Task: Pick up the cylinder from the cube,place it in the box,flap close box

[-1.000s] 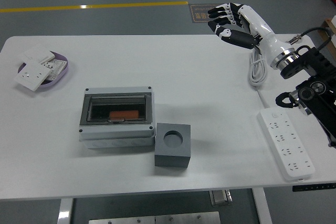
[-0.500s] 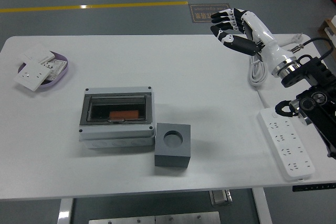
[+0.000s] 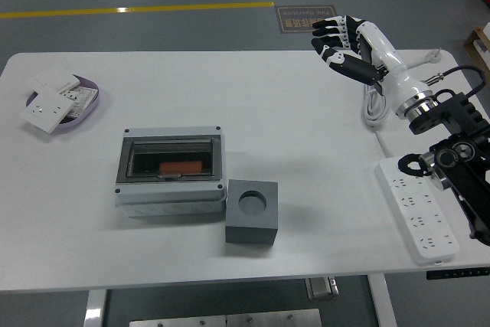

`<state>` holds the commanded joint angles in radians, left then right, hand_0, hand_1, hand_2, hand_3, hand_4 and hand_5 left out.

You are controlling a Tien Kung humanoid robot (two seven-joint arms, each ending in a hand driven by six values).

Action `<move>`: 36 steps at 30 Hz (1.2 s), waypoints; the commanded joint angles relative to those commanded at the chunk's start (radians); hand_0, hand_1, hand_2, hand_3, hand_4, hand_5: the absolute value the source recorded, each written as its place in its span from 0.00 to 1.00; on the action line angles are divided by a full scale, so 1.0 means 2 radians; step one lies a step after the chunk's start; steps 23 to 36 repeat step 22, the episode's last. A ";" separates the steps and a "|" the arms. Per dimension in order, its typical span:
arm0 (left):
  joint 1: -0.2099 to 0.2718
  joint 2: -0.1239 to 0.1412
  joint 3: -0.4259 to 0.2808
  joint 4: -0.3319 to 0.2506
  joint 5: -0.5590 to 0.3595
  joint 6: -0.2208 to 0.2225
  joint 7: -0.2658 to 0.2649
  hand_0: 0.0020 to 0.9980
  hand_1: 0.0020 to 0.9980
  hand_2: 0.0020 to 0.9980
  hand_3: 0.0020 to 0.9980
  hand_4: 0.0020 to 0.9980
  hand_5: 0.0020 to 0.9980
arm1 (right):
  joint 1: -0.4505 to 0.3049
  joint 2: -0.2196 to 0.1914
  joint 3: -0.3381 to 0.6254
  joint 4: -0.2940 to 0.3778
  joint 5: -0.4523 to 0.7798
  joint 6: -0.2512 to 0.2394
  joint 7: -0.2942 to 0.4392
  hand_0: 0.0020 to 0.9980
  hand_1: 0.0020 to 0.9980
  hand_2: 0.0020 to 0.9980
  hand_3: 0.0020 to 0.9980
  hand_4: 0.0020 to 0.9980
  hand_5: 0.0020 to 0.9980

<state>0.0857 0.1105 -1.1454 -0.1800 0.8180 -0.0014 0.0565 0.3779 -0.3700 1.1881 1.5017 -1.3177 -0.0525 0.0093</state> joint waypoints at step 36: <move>0.000 0.005 -0.008 0.000 -0.002 -0.001 -0.002 0.92 0.85 0.86 0.95 0.00 0.00 | -0.014 0.027 0.009 -0.021 0.007 -0.004 0.000 0.73 0.67 0.70 0.67 0.67 0.43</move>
